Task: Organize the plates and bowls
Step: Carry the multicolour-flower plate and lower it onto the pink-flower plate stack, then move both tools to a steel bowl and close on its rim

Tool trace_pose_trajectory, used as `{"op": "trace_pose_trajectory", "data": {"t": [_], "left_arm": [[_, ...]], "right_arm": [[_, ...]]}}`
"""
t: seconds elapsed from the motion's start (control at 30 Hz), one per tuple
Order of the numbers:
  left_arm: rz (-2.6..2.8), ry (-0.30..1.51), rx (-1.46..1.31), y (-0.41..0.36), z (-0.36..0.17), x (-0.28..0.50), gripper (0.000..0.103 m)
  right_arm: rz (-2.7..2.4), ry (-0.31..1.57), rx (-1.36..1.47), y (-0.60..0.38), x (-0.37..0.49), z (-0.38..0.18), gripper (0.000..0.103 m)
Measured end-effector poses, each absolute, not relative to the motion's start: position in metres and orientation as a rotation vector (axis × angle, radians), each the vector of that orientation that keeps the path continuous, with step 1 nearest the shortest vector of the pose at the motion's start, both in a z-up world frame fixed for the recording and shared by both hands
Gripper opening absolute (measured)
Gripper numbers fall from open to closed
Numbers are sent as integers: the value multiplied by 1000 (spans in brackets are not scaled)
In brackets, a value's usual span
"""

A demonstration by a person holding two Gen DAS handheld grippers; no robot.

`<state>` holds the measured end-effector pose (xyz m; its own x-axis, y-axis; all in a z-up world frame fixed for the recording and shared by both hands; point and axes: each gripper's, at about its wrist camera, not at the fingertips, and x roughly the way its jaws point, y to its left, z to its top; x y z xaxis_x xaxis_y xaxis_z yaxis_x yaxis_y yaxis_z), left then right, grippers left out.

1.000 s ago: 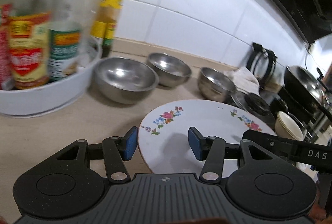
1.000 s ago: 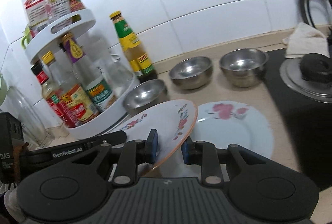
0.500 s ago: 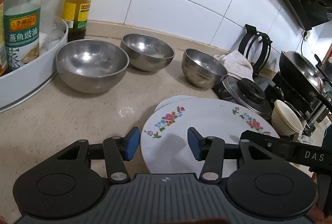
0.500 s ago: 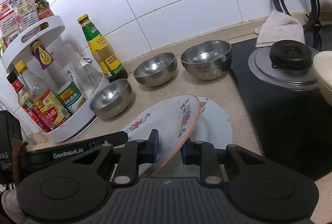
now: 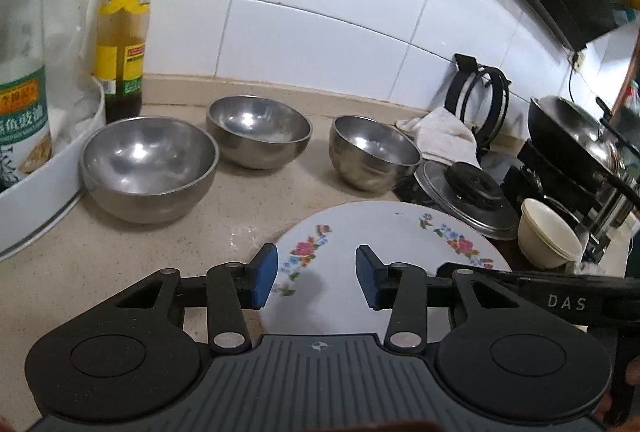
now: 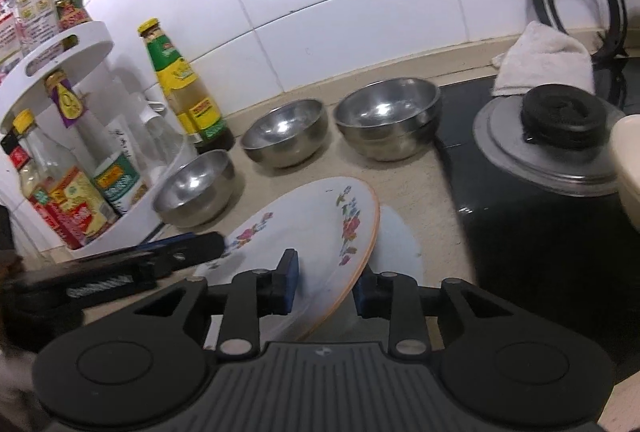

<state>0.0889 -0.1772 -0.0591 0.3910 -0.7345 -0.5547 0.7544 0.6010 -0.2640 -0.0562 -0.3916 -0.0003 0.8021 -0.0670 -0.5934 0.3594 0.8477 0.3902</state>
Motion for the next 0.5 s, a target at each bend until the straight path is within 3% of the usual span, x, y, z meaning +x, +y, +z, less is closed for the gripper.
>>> {"op": "trace_pose_trajectory", "data": {"t": [0.3,0.5], "left_arm": [[-921,707,24,-178,-62,91,53],[-902,697,22,-178,-60,90,54]], "right_arm": [[-278,643,451,-398,-55,-7,38],[-293,673,331,-395,-54,-6,39]]}}
